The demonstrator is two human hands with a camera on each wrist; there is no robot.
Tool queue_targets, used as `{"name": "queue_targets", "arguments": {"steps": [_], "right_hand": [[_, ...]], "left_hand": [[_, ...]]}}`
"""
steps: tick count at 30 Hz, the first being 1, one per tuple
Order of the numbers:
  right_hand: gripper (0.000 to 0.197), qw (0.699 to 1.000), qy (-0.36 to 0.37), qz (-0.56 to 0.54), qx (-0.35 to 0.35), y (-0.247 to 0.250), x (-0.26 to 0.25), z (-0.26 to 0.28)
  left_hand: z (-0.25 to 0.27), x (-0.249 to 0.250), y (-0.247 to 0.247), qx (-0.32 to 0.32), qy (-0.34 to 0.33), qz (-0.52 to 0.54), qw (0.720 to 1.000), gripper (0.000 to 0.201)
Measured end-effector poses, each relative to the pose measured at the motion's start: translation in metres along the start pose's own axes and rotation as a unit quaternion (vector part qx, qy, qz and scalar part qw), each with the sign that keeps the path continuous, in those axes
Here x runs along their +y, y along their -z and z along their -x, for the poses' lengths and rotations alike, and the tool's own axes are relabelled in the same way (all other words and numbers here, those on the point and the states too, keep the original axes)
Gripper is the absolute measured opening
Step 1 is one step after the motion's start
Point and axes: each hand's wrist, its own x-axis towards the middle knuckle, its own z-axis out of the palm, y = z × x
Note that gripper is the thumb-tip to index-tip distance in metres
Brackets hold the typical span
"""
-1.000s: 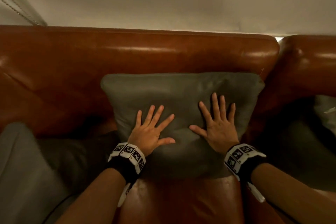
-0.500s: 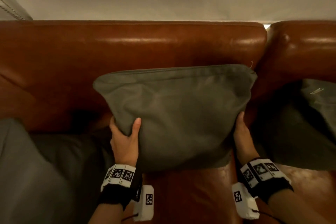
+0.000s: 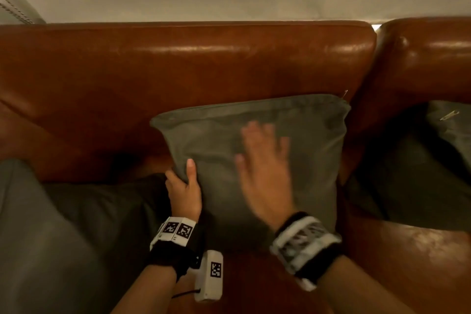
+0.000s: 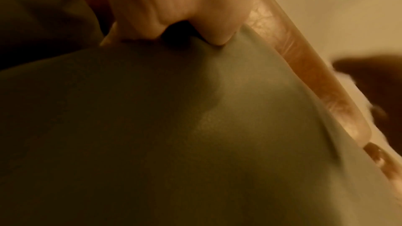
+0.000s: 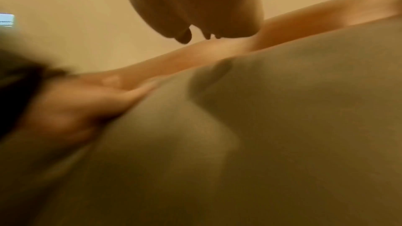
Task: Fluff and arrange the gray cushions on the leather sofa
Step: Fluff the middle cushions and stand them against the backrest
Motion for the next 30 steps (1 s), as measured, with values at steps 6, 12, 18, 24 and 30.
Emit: {"name": "queue_targets", "arguments": {"steps": [6,12,18,24,30], "right_hand": [[0.051,0.976,0.13,0.119,-0.131,-0.044,0.016,-0.022],[0.058,0.974,-0.093,0.15,-0.14,0.018,0.151,-0.024],[0.057,0.988,-0.153,0.035,0.007,-0.011,0.042,0.019],[0.052,0.987,0.092,0.09,-0.097,-0.056,0.033,0.085],[0.055,0.978,-0.203,-0.009,-0.044,-0.021,0.158,0.098]], "left_hand": [[-0.019,-0.011,-0.003,0.008,-0.027,-0.03,0.999,0.052],[-0.013,-0.01,-0.013,-0.001,-0.035,-0.017,0.999,0.053],[-0.014,-0.011,0.016,-0.096,-0.045,-0.031,0.994,0.07],[-0.032,-0.027,0.01,-0.133,-0.048,0.079,0.987,0.069],[-0.025,-0.029,-0.004,-0.118,-0.064,0.077,0.988,0.071]]}}
